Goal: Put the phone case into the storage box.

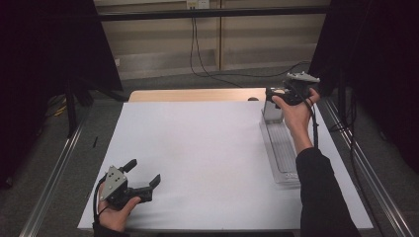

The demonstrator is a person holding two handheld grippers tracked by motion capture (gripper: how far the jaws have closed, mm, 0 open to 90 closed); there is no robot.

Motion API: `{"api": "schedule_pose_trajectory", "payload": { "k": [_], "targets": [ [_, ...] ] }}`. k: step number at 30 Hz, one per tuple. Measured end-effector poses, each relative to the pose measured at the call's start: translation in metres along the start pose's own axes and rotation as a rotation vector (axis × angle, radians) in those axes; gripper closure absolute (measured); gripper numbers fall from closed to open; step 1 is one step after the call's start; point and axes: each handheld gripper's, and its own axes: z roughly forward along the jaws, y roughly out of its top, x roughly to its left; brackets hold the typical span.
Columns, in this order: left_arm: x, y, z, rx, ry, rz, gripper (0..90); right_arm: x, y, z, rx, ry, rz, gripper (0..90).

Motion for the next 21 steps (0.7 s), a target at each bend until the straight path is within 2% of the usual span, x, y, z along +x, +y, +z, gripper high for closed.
{"api": "schedule_pose_trajectory", "payload": {
  "k": [8,12,14,17,21],
  "targets": [
    [0.000,0.000,0.000,0.004,-0.001,0.008,3.6,-0.001,0.004,-0.007,-0.038,0.028,0.034,2.7],
    [0.000,0.000,-0.001,0.001,0.005,-0.001,3.7,-0.002,0.005,-0.013,-0.054,0.036,0.026,2.3],
    [0.000,0.000,-0.001,0.000,0.006,0.000,3.7,-0.002,0.005,-0.015,-0.044,0.052,0.031,1.8],
    [-0.001,0.001,-0.001,-0.001,0.008,-0.004,3.7,-0.003,0.005,-0.018,-0.019,0.048,0.038,1.8],
    [-0.001,0.001,-0.001,-0.003,0.008,0.002,3.7,-0.006,0.004,-0.022,-0.044,0.053,0.044,2.6]
  ]
}}
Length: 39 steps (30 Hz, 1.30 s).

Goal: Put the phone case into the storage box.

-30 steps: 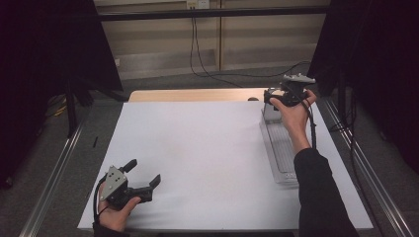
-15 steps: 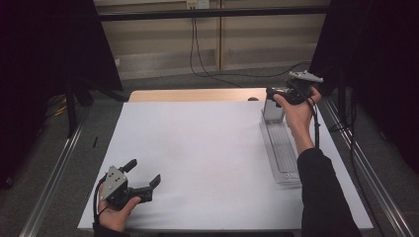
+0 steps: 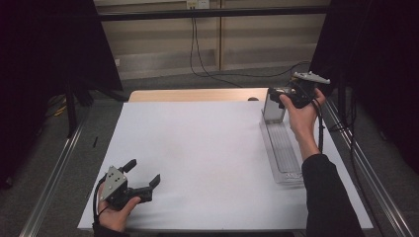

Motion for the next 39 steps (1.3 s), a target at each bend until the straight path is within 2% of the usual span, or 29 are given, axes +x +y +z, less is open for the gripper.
{"api": "schedule_pose_trajectory", "payload": {
  "k": [8,11,14,16,20,23,28,35,39],
  "targets": [
    [0.002,0.000,-0.001,0.001,0.007,-0.002,3.7,-0.008,-0.008,-0.010,-0.021,0.003,0.013,2.9],
    [0.001,0.001,-0.001,-0.009,0.007,-0.011,3.7,-0.010,-0.013,-0.011,-0.032,0.024,0.023,2.4],
    [0.002,0.001,-0.001,-0.027,-0.016,-0.030,3.1,-0.010,-0.018,-0.013,-0.034,0.044,0.008,0.6],
    [0.002,0.002,-0.001,-0.025,-0.003,-0.023,3.2,-0.010,-0.022,-0.014,-0.040,0.063,0.003,0.5],
    [0.001,0.002,0.001,-0.023,-0.007,-0.026,3.2,-0.011,-0.028,-0.016,-0.051,0.071,-0.004,0.9],
    [0.002,0.002,0.002,-0.021,-0.003,-0.021,3.2,-0.014,-0.034,-0.017,-0.053,0.079,0.009,1.1],
    [0.002,0.001,0.002,-0.018,0.010,-0.037,3.4,-0.017,-0.042,-0.021,-0.074,0.080,-0.020,1.2],
    [0.003,0.002,-0.001,-0.031,0.009,-0.029,3.4,-0.019,-0.052,-0.025,-0.089,0.099,-0.039,1.3],
    [0.003,0.002,-0.004,-0.049,0.009,-0.044,3.4,-0.016,-0.059,-0.030,-0.089,0.125,-0.040,1.2]
  ]
}}
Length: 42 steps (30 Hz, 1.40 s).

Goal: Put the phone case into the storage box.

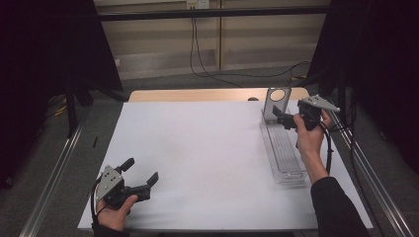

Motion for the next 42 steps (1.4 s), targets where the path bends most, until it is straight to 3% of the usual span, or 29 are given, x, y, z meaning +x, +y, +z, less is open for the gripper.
{"api": "schedule_pose_trajectory", "payload": {
  "k": [8,18,23,40,42],
  "targets": [
    [-0.001,0.000,-0.001,0.002,-0.004,0.011,3.6,0.005,-0.005,-0.013,-0.009,0.066,0.004,2.1],
    [-0.002,0.001,-0.002,-0.006,-0.010,0.019,3.5,0.005,-0.006,-0.035,-0.053,0.090,-0.011,1.9],
    [-0.001,0.001,-0.003,-0.010,-0.008,0.015,3.5,0.005,-0.007,-0.045,-0.060,0.111,-0.008,2.0],
    [-0.003,0.000,-0.004,-0.005,0.001,0.018,3.5,0.012,-0.018,-0.076,-0.076,0.146,-0.070,1.3],
    [-0.003,0.000,-0.005,-0.005,0.006,0.023,3.5,0.011,-0.021,-0.079,-0.078,0.151,-0.056,0.5]
  ]
}}
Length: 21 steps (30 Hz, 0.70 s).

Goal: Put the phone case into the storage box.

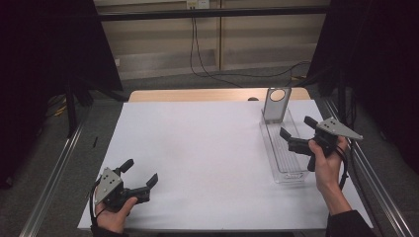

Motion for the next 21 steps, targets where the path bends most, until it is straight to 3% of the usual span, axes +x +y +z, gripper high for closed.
{"api": "schedule_pose_trajectory", "payload": {
  "k": [16,21],
  "targets": [
    [-0.003,-0.001,-0.001,0.009,-0.001,0.011,2.5,0.002,-0.014,-0.037,0.004,-0.028,0.003,0.7],
    [-0.002,-0.001,-0.002,0.003,-0.006,0.003,2.5,0.006,-0.018,-0.044,-0.003,-0.030,-0.022,0.7]
  ]
}}
